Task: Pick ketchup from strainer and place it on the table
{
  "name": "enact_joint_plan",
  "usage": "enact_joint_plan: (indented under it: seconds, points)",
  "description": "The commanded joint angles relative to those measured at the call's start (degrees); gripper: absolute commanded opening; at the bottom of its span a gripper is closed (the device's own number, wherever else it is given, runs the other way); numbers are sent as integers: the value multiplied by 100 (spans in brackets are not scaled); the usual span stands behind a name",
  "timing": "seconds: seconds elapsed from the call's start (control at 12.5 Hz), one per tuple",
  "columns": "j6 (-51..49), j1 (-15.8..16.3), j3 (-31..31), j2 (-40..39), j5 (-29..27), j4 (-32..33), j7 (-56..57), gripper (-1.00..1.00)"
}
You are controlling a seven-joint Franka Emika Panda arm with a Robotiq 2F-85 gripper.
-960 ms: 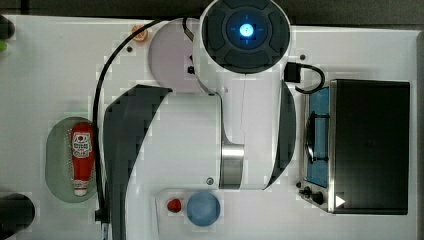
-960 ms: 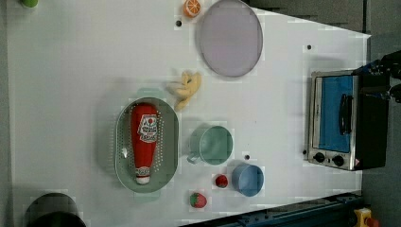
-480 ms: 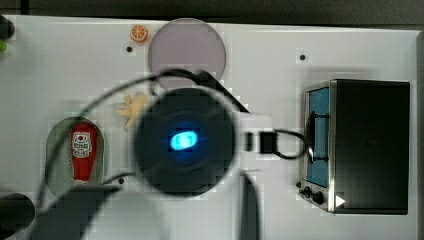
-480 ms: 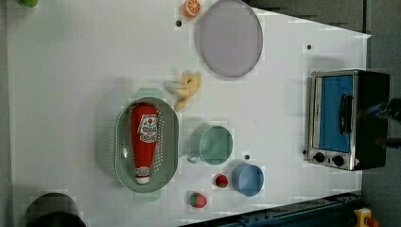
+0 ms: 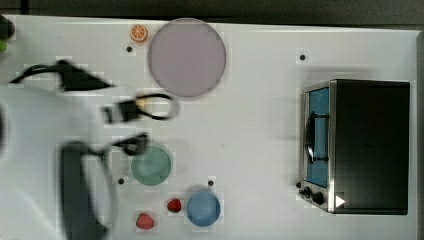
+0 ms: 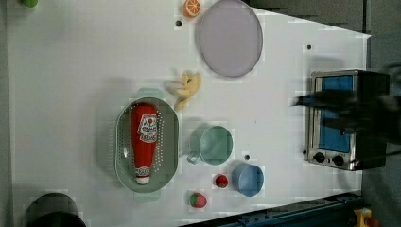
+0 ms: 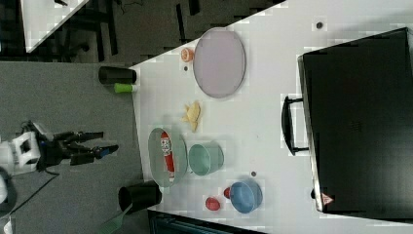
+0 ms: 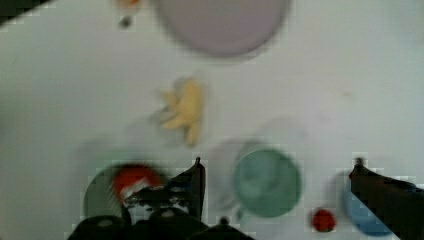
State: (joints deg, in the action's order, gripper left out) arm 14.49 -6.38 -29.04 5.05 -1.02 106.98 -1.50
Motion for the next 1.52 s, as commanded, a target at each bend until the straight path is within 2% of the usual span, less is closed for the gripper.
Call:
enact_joint_plan:
  seconds: [0.08, 0.32, 0.56, 0.96, 1.52]
  points:
    - [177, 214, -626, -396, -79, 174, -228, 100]
    - [603, 229, -1279, -892, -43, 391, -228, 100]
    - [1591, 275, -1636, -1315, 169, 874, -228, 100]
    - [3536, 359, -1628, -2036, 1023, 1737, -228, 100]
    - [4957, 436, -1496, -3543, 1631, 1850, -419, 100]
